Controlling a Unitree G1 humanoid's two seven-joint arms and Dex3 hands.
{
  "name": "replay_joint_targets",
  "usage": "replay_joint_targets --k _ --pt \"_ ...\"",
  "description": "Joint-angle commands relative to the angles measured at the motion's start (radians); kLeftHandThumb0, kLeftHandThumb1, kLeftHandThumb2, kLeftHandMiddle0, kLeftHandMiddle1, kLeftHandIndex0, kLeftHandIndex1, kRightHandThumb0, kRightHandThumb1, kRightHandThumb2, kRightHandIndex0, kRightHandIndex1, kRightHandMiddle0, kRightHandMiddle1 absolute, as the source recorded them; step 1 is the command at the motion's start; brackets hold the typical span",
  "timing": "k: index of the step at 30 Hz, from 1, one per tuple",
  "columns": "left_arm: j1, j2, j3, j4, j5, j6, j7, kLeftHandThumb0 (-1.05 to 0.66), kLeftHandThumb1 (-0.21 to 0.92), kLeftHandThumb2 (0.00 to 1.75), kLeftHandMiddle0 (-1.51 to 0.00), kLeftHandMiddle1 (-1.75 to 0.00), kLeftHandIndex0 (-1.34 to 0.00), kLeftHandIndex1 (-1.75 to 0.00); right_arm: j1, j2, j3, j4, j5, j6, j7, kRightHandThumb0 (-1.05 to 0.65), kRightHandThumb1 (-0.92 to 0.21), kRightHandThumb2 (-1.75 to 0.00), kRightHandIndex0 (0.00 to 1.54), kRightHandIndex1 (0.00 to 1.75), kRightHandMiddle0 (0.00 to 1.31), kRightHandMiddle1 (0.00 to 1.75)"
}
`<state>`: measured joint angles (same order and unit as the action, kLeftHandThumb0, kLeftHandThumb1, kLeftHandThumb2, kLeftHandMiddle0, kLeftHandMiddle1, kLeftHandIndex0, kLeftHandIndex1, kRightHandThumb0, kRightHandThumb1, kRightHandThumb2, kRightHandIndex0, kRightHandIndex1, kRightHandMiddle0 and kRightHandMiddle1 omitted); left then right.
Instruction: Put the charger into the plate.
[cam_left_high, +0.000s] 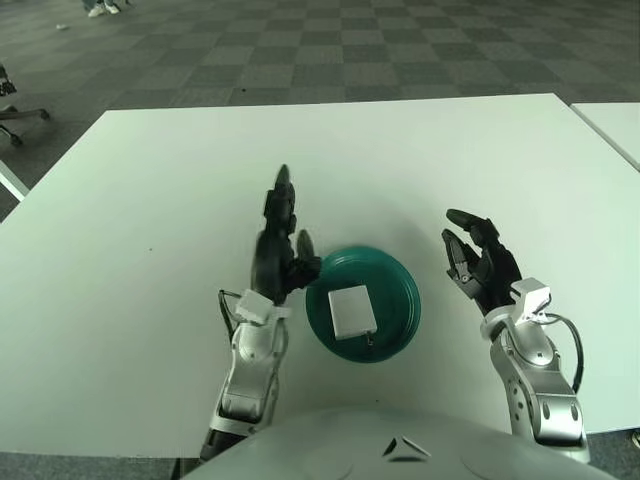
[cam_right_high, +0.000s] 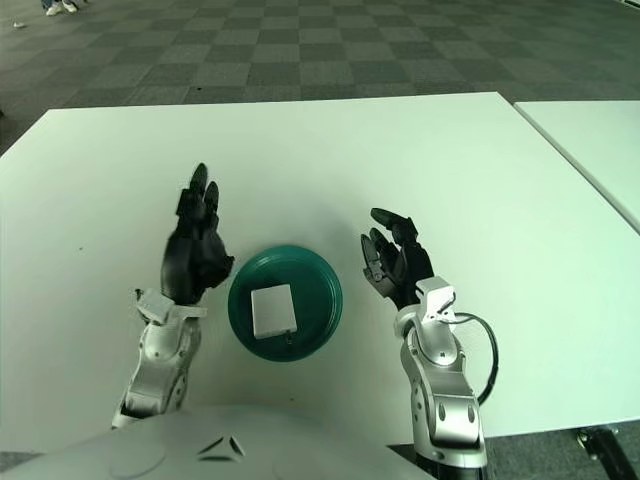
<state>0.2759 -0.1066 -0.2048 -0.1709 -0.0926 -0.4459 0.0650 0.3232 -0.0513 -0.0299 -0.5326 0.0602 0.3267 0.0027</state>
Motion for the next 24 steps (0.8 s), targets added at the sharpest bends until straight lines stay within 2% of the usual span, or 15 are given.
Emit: replay_joint_targets --k 1,6,11,16,20,24 --pt "0.042 -0.215 0.076 0.094 -0.300 -0.111 0.019 -0.89 0.92 0.82 -0.18 -0.02 0.00 -0.48 -0.009 -0.006 -0.018 0.003 0.006 0.005 0.005 -0.56 -0.88 -0.53 0.29 0.00 0.00 0.84" --pt "0.055 -0.209 0.088 0.197 -0.365 -0.162 -0.010 -0.83 0.92 0.81 -0.25 -0.04 0.00 -0.70 -0.009 -0.009 -0.026 0.004 0.010 0.005 0.010 -0.56 -0.88 -0.53 0.29 0.00 0.00 0.84" --pt "0.071 -0.183 0.086 0.257 -0.390 -0.209 -0.027 -0.82 0.92 0.82 -0.29 -0.05 0.00 -0.80 -0.010 -0.012 -0.035 0.006 0.014 0.005 0.016 -0.56 -0.88 -0.53 0.29 0.00 0.00 0.84" --pt "0.105 -0.145 0.085 0.299 -0.340 -0.258 -0.027 -0.82 0.92 0.85 -0.32 -0.05 0.00 -0.85 -0.011 -0.013 -0.042 0.008 0.017 0.004 0.022 -0.56 -0.88 -0.53 0.29 0.00 0.00 0.84" --pt "0.123 -0.116 0.072 0.309 -0.279 -0.279 -0.023 -0.82 0.92 0.89 -0.32 -0.04 0.00 -0.81 -0.009 -0.014 -0.049 0.006 0.019 0.005 0.028 -0.56 -0.88 -0.53 0.29 0.00 0.00 0.84" --pt "0.140 -0.087 0.072 0.310 -0.200 -0.268 0.001 -0.83 0.92 0.92 -0.33 -0.04 0.00 -0.80 -0.004 -0.015 -0.054 0.002 0.022 0.004 0.033 -0.56 -0.88 -0.53 0.29 0.00 0.00 0.84"
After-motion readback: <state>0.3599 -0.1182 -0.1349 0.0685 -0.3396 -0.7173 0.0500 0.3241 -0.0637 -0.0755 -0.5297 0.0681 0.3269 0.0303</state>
